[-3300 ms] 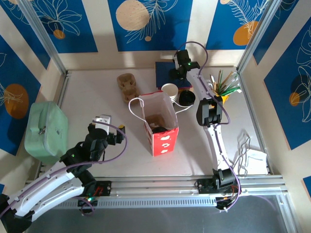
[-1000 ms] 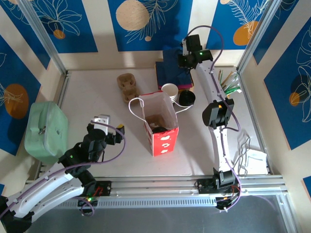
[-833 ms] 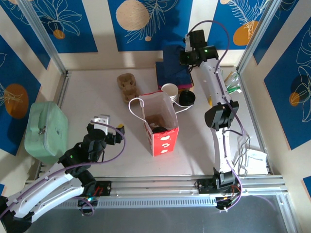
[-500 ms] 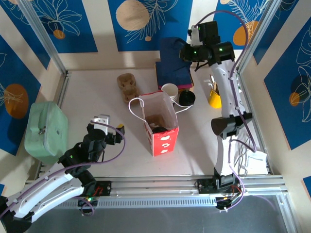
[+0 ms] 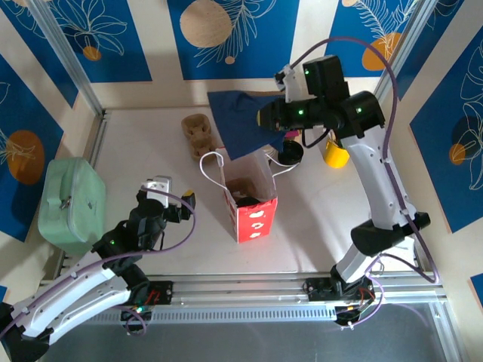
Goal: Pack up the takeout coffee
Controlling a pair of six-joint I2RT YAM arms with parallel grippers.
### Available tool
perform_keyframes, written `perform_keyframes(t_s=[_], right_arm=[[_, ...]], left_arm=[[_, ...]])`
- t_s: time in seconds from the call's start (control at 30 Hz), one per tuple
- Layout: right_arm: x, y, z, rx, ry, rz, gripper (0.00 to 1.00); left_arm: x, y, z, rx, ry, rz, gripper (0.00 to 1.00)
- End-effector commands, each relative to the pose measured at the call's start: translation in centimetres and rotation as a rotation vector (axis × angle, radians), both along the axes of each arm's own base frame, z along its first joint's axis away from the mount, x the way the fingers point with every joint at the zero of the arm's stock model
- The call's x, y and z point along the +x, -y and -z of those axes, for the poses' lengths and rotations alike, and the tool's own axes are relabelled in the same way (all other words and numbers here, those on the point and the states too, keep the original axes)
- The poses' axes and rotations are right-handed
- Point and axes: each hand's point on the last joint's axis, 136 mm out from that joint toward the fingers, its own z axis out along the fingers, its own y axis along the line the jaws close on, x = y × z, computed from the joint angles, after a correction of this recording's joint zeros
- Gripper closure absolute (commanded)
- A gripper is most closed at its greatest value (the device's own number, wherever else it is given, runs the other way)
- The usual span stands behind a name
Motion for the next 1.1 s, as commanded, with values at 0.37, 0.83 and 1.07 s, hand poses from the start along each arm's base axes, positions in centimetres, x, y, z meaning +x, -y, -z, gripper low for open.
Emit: perform_keyframes(t_s=[0.37,0.83,1.07], right_arm=[[-4.8,-3.2,6.1,0.0,-0.088,-0.065,0.92],[-3.6,-1.2,13.1,-0.321,-0.14,0.036,0.93],[-3.4,-0.7,15.7,-0.487,-0.15,0.057,0.93]], left_arm=[[0.0,0.6,0.0,-0.013,0.015,0.025,0.01],[0.4,1.2,-0.2,-0.008,0.017,0.035,0.01],[0.3,1.1,-0.1,-0.008,0.014,0.035,0.01]])
